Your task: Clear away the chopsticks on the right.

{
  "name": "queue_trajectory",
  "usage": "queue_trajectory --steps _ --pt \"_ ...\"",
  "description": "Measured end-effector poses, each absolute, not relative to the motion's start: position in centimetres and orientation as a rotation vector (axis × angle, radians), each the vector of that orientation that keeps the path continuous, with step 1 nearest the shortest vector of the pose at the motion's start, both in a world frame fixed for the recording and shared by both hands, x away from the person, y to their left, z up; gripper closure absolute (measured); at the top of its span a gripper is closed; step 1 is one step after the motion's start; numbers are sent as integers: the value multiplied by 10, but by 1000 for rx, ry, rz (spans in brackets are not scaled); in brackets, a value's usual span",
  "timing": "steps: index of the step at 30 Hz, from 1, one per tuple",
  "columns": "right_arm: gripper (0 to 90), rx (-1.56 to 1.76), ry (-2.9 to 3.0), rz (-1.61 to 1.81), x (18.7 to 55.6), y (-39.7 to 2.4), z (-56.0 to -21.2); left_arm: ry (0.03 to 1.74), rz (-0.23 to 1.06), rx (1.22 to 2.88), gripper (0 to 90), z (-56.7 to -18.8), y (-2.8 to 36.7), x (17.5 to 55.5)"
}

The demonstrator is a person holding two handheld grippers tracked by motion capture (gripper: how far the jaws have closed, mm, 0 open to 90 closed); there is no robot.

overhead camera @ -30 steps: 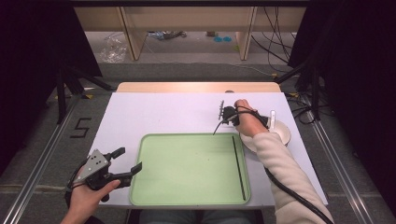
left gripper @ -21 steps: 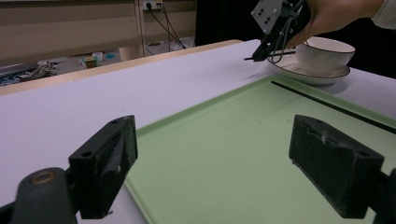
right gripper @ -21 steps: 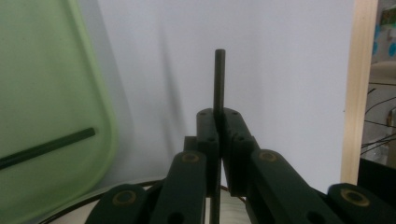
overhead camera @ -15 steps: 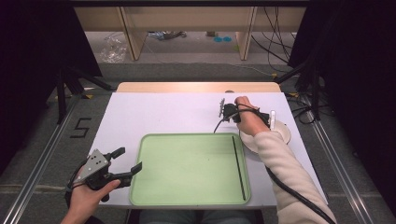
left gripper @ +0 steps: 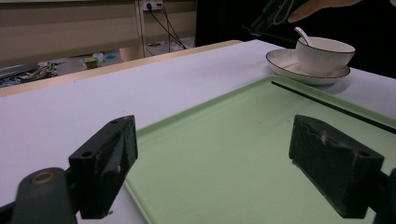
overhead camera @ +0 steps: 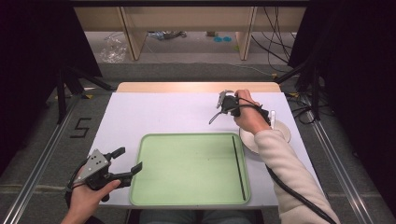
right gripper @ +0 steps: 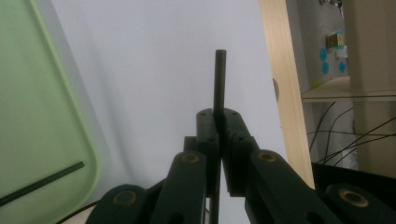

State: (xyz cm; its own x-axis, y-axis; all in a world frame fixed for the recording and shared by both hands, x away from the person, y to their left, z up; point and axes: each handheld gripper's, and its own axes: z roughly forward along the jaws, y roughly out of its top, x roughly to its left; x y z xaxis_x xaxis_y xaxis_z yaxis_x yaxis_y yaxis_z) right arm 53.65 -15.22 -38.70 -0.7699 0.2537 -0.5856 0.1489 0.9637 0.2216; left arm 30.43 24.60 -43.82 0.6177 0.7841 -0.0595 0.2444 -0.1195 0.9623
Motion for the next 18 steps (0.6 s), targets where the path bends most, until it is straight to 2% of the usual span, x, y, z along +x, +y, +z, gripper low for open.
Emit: queue_trajectory --steps 12,18 --pt "881 372 2348 376 531 -154 -363 862 574 1669 153 -438 246 304" --pt "881 454 2270 562 526 -155 -348 863 576 1673 152 -438 246 304"
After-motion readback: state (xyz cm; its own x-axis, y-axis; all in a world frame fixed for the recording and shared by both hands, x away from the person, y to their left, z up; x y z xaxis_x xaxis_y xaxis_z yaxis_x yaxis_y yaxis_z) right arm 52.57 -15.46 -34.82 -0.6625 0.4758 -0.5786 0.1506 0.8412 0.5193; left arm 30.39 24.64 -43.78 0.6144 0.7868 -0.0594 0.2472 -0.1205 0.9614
